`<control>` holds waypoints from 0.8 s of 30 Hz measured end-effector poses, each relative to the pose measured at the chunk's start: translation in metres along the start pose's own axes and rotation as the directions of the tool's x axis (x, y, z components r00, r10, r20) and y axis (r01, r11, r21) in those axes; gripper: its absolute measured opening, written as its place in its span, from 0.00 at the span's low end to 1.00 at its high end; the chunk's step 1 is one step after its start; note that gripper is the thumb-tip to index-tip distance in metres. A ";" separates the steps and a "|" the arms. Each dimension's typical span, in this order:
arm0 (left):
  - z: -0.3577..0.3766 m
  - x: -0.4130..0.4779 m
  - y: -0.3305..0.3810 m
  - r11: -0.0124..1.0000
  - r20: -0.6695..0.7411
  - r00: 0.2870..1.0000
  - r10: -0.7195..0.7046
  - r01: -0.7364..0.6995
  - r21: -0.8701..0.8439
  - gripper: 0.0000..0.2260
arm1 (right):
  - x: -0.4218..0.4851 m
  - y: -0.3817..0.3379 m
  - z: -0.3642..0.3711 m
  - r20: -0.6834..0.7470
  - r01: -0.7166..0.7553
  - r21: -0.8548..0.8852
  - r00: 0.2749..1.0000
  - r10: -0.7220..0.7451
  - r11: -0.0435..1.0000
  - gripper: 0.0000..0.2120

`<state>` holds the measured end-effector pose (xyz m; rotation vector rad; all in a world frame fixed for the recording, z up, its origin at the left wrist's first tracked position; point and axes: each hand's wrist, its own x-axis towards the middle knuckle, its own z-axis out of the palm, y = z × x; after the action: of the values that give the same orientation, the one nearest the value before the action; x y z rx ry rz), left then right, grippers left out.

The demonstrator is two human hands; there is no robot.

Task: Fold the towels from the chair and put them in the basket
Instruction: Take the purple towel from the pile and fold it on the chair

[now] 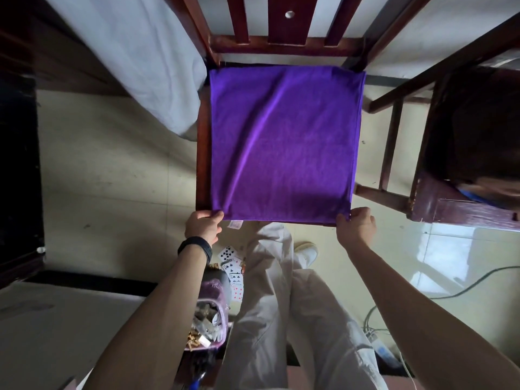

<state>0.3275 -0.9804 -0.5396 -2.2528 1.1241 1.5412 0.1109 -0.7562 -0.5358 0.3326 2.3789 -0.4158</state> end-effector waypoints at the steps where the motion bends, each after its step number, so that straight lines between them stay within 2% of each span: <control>1: 0.001 0.003 -0.001 0.999 -0.012 1.000 0.002 -0.002 0.037 0.06 | 0.001 0.000 0.000 0.001 -0.003 -0.004 1.000 0.003 1.000 0.14; 5: 0.005 0.011 -0.001 0.982 -0.054 0.997 0.048 -0.037 0.184 0.11 | 0.003 0.005 0.000 0.021 -0.007 -0.018 1.000 0.007 1.000 0.12; 10: 0.014 -0.005 0.014 0.923 -0.103 0.985 0.139 -0.091 0.375 0.08 | 0.006 0.012 -0.004 0.089 -0.010 0.011 0.996 0.009 1.000 0.14; 13: 0.015 -0.002 0.013 0.903 -0.132 0.981 0.145 -0.076 0.424 0.17 | 0.008 0.016 -0.008 0.112 0.013 0.001 0.994 -0.013 1.000 0.15; 15: 0.017 -0.002 0.013 0.869 -0.139 0.979 0.152 -0.065 0.490 0.18 | 0.009 0.019 -0.011 0.124 0.037 0.005 0.992 -0.038 0.999 0.13; 20: 0.020 -0.009 0.017 0.858 -0.105 0.979 0.175 -0.099 0.505 0.14 | 0.005 0.026 -0.016 0.121 0.069 0.090 0.989 -0.080 0.994 0.11; 23: 0.013 -0.011 0.014 0.905 -0.078 0.981 0.175 -0.129 0.404 0.13 | 0.002 0.027 -0.020 0.118 0.054 0.166 0.990 -0.074 0.985 0.10; 24: 0.008 -0.011 0.012 0.937 -0.068 0.983 0.168 -0.138 0.322 0.13 | 0.001 0.027 -0.023 0.116 0.049 0.193 0.991 -0.073 0.980 0.10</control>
<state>0.3111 -0.9791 -0.5303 -2.0802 1.4869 1.2075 0.1061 -0.7229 -0.5254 0.3118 2.2387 -0.6759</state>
